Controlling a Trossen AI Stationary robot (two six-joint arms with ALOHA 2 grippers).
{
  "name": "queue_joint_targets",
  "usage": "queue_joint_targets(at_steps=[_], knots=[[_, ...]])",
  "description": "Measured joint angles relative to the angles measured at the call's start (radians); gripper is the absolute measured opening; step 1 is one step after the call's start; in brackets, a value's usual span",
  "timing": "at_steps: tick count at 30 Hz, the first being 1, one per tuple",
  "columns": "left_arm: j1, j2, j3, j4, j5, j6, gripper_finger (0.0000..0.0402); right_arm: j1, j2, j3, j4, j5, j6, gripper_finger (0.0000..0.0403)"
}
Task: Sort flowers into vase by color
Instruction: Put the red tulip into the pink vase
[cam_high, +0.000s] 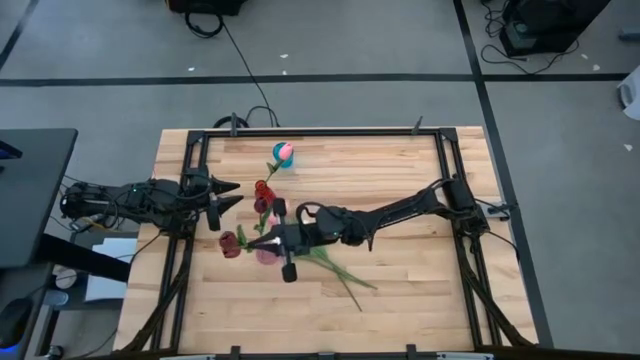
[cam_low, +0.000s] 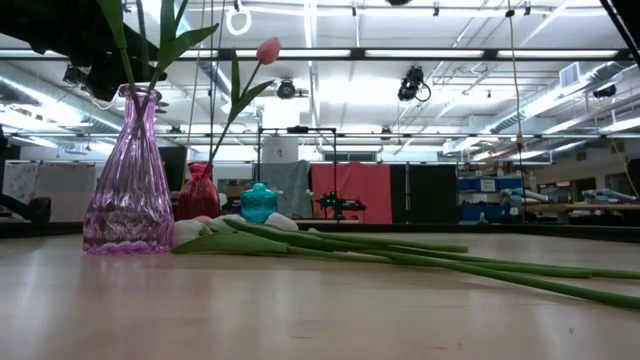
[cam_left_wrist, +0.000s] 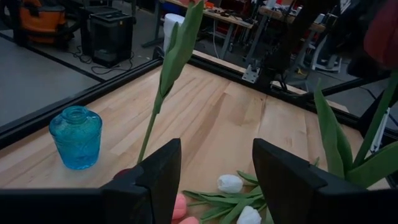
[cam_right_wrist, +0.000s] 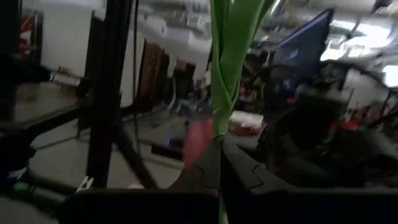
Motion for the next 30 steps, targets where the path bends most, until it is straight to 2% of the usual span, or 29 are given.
queue_joint_targets(at_steps=[8, 18, 26, 30], knots=[[0.000, 0.000, 0.000, 0.000, 0.000, -0.001, 0.0203, -0.022, -0.002, -0.111, 0.229, -0.004, -0.036, 0.0009], [0.000, 0.000, 0.000, 0.001, -0.010, -0.001, 0.0204, -0.042, 0.067, -0.123, 0.313, -0.034, 0.033, 0.0009], [0.000, 0.000, 0.000, 0.000, -0.009, -0.001, 0.0203, -0.046, 0.079, -0.123, 0.235, -0.026, 0.039, 0.0012], [0.000, 0.000, 0.000, 0.000, 0.010, -0.002, 0.0203, -0.047, 0.079, -0.123, 0.131, -0.031, 0.054, 0.0038]])
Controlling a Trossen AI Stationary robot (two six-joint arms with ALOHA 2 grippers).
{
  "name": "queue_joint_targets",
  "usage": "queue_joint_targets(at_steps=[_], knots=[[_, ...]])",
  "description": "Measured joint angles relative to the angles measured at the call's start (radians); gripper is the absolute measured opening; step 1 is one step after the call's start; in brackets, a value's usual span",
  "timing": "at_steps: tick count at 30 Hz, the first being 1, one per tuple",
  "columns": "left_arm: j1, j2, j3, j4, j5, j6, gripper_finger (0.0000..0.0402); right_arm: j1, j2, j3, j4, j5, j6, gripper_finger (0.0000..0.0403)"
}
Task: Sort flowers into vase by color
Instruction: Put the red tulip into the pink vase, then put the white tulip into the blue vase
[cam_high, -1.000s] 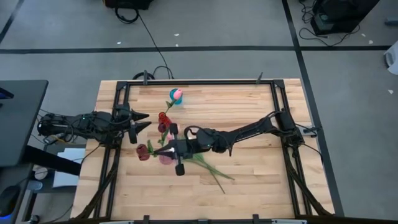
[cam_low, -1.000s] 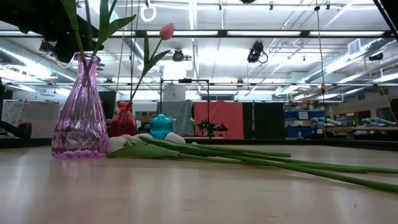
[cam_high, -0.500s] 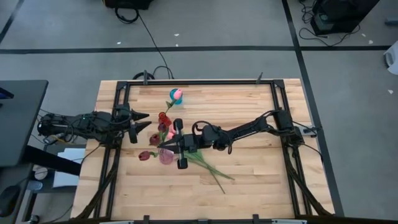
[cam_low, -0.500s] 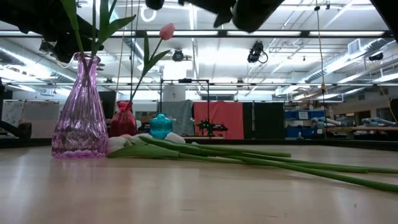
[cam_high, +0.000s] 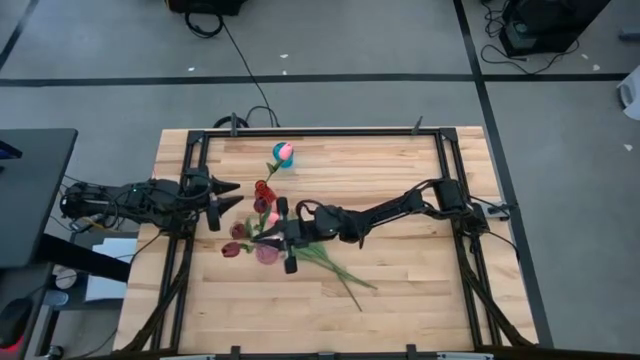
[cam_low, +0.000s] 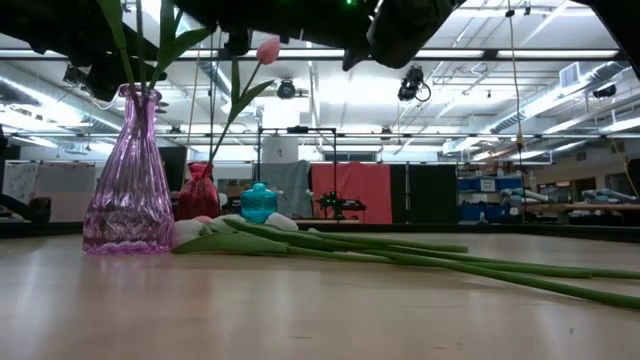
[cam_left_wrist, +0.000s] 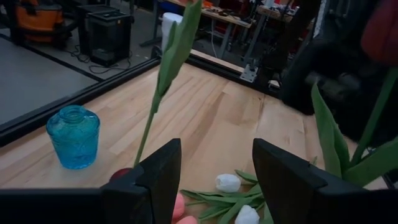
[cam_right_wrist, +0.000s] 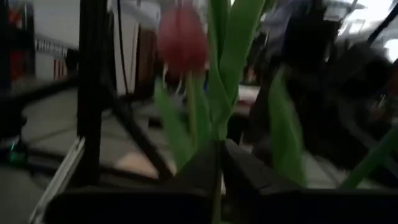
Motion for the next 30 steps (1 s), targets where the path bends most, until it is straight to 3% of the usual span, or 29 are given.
queue_joint_targets(at_steps=[7, 11, 18, 22, 26, 30], knots=[[0.000, 0.000, 0.000, -0.002, 0.018, -0.001, 0.0204, 0.000, -0.048, 0.000, -0.249, -0.001, 0.007, 0.0118], [0.000, 0.000, 0.000, -0.003, 0.017, 0.000, 0.0203, 0.000, -0.120, 0.000, -0.467, 0.003, 0.010, 0.0142], [0.000, 0.000, 0.000, 0.001, 0.017, 0.000, 0.0203, -0.016, -0.175, 0.000, -0.686, 0.001, 0.083, 0.0145], [0.000, 0.000, 0.000, -0.003, 0.032, -0.021, 0.0203, -0.036, -0.187, 0.000, -0.938, -0.006, 0.106, 0.0145], [-0.001, 0.000, 0.000, -0.005, 0.037, -0.017, 0.0203, -0.053, -0.197, 0.000, -1.155, -0.011, 0.240, 0.0145], [0.000, 0.000, 0.000, -0.004, 0.023, 0.003, 0.0203, -0.040, -0.182, 0.000, -1.260, 0.075, 0.330, 0.0141]])
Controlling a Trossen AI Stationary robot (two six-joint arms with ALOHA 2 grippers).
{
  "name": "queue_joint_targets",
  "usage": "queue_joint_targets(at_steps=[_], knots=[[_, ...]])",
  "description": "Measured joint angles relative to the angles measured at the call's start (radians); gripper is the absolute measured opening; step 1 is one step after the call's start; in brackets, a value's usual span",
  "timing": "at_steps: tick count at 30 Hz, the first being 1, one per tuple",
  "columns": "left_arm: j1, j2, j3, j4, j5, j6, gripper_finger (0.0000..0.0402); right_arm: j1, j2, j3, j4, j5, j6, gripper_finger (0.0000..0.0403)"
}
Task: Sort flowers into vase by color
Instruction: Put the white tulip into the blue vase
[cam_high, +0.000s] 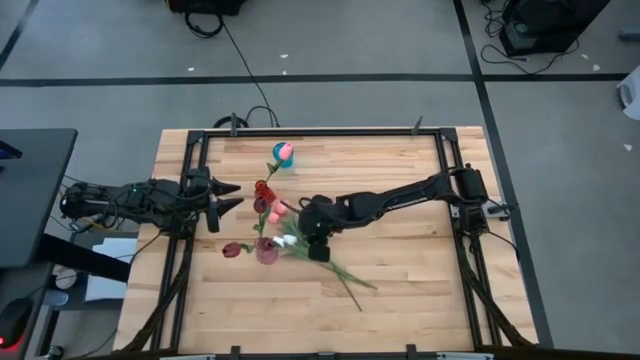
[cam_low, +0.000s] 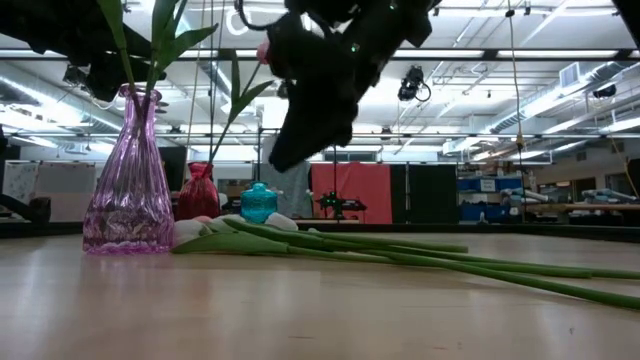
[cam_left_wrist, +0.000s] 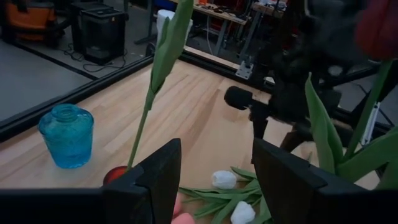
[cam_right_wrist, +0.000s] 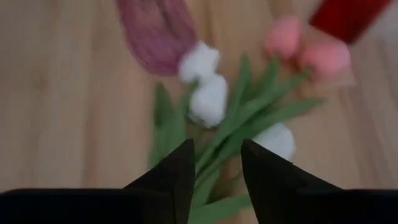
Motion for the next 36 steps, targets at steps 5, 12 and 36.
queue_joint_targets(at_steps=[5, 12, 36], knots=[[0.000, 0.000, 0.000, 0.005, -0.009, 0.000, 0.0203, 0.048, 0.038, 0.000, -0.057, 0.069, 0.099, 0.0134], [0.000, 0.000, 0.000, 0.010, -0.010, -0.001, 0.0203, 0.081, 0.050, 0.000, -0.072, 0.088, 0.191, 0.0123], [0.000, 0.000, 0.000, 0.001, -0.010, -0.004, 0.0203, 0.078, 0.103, -0.005, -0.056, 0.134, 0.001, 0.0113]])
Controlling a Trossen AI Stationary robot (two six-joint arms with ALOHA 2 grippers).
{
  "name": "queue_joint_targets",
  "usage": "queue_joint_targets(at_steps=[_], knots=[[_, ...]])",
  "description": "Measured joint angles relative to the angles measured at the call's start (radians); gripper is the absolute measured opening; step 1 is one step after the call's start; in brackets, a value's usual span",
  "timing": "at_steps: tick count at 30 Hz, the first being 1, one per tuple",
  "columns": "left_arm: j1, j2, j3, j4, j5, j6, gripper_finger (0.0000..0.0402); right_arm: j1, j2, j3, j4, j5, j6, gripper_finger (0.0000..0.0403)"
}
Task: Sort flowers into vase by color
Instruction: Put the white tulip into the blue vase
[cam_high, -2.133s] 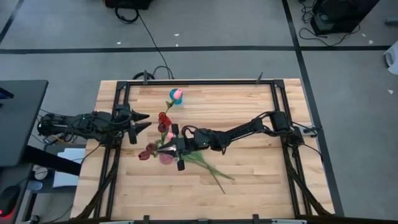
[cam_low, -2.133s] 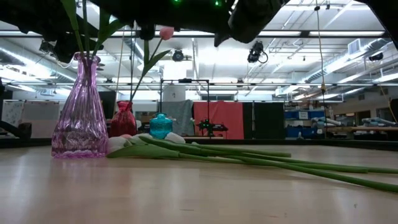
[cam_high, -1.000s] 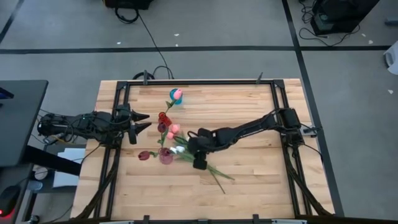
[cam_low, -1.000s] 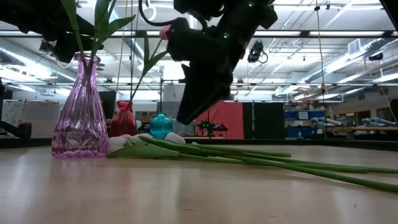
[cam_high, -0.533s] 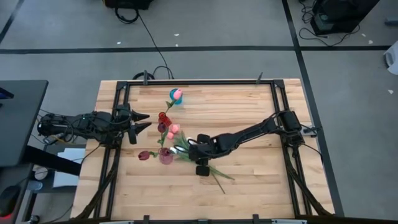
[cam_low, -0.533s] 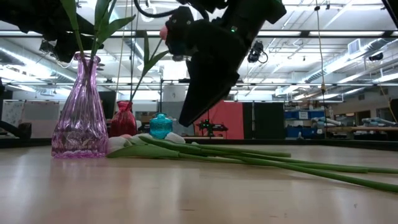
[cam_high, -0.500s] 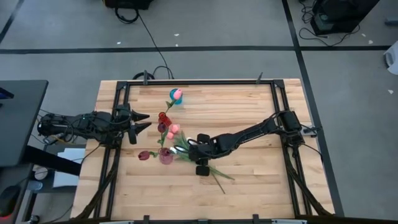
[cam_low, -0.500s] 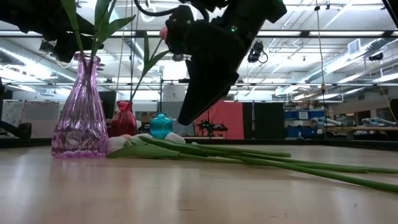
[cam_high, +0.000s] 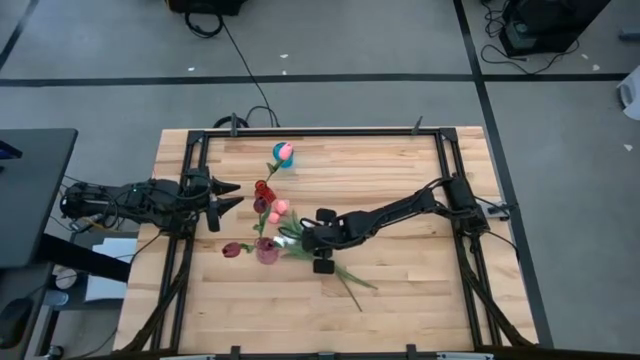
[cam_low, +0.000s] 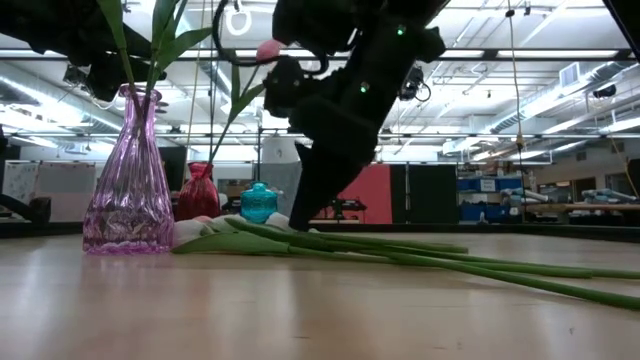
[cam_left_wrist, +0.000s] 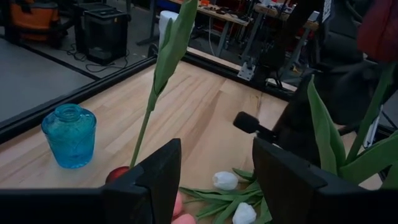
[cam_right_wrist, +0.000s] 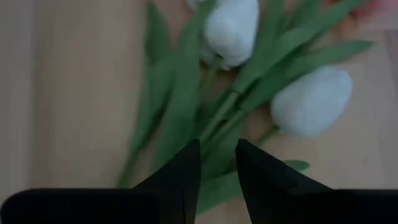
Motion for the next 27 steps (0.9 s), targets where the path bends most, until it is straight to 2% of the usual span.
queue_joint_targets(at_steps=[13, 20, 27], knots=[[0.000, 0.000, 0.000, 0.000, 0.000, -0.001, 0.0203, -0.050, -0.001, -0.004, -0.005, 0.033, 0.097, 0.0113], [0.000, 0.000, 0.000, 0.000, 0.000, -0.005, 0.0203, -0.071, 0.046, -0.031, 0.086, -0.029, 0.118, 0.0113], [0.000, 0.000, 0.000, -0.001, 0.000, -0.006, 0.0203, -0.073, 0.053, -0.031, 0.078, 0.049, 0.113, 0.0099]])
